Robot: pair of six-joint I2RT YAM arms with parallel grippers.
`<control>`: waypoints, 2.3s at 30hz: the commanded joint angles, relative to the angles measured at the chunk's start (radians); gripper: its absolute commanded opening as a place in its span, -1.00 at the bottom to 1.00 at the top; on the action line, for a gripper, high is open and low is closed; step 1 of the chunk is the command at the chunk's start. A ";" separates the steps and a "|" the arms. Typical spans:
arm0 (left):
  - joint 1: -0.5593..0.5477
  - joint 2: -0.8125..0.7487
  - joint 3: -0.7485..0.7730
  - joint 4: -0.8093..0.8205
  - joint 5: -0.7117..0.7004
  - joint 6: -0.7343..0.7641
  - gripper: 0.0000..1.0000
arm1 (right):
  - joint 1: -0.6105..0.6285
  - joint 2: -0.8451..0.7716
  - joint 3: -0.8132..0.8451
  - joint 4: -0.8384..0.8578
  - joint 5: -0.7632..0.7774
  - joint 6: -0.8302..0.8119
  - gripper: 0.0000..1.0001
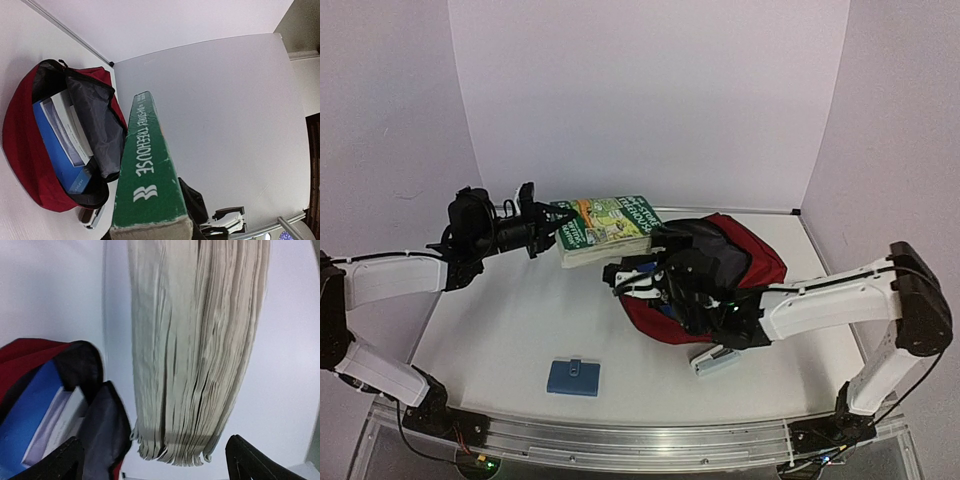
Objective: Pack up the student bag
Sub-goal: Pick up the book from the center of the board.
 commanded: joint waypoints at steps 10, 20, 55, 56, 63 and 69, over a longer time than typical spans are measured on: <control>0.006 -0.088 0.126 -0.098 0.216 0.341 -0.99 | -0.341 -0.251 0.422 -1.281 -1.293 1.025 0.96; -0.009 -0.103 0.116 0.023 0.316 0.328 -1.00 | -0.539 -0.151 0.433 -1.122 -1.656 1.399 0.97; -0.056 -0.088 0.364 -0.839 0.169 0.860 0.98 | -0.553 -0.220 0.297 -1.203 -1.739 1.216 -1.00; -0.056 -0.070 0.386 -0.915 0.168 0.897 0.99 | -0.550 -0.223 0.296 -1.253 -1.726 1.167 -1.00; -0.140 0.013 0.502 -1.088 0.209 1.104 0.99 | -0.504 -0.226 0.340 -1.534 -1.650 0.916 -1.00; -0.295 0.177 0.641 -1.204 0.183 1.232 0.99 | -0.449 -0.193 0.392 -1.632 -1.643 0.852 -1.00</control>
